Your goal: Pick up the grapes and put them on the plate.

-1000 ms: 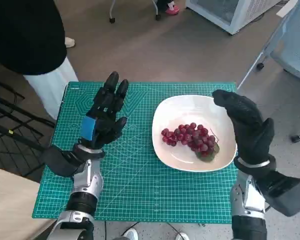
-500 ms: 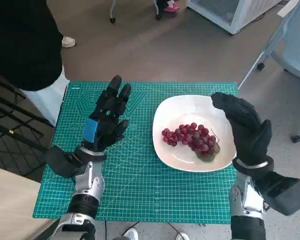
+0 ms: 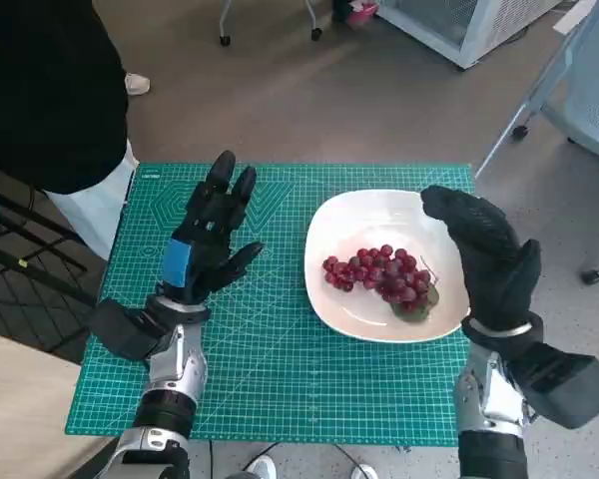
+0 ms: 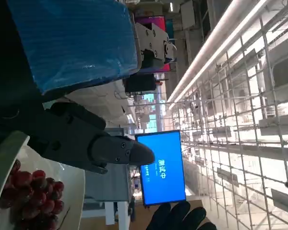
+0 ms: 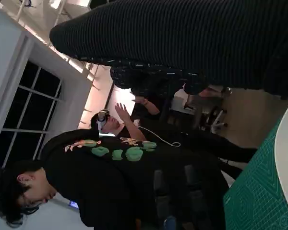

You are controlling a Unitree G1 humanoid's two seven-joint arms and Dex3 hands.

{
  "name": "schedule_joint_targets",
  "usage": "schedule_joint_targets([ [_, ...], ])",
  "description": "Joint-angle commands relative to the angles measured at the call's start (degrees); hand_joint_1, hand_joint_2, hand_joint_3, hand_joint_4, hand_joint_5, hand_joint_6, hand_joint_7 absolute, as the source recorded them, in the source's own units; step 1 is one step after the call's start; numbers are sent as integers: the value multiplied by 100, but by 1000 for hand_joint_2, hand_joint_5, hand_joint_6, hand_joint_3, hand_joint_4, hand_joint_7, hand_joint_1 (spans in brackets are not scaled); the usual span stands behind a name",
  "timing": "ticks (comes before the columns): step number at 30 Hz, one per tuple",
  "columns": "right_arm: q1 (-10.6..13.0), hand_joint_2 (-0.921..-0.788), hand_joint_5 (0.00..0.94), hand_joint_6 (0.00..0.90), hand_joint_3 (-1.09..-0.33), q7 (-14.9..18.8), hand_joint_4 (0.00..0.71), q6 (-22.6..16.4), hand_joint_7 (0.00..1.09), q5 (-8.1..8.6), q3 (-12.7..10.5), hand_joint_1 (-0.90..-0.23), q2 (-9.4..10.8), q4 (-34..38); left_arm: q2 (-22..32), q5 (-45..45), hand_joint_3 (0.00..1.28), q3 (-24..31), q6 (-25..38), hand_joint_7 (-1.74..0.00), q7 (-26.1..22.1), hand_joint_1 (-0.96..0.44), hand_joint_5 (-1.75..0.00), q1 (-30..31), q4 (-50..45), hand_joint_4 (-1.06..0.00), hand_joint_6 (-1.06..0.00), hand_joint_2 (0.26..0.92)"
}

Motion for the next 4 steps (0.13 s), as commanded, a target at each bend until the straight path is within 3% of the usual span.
schedule_joint_targets([
  [1, 92, -921, 1, 38, -546, 36, 211, 37, 369, 36, -17, -499, 37, 112, 44, -52, 133, -28, 96, -30, -46, -236, -29, 53, -114, -308, -290, 921],
  [4, 88, -921, 1, 38, -546, 37, 211, 46, 370, 40, -21, -500, 35, 116, 44, -86, 137, -20, 168, -32, -71, -251, -28, 52, -129, -317, -300, 921],
])
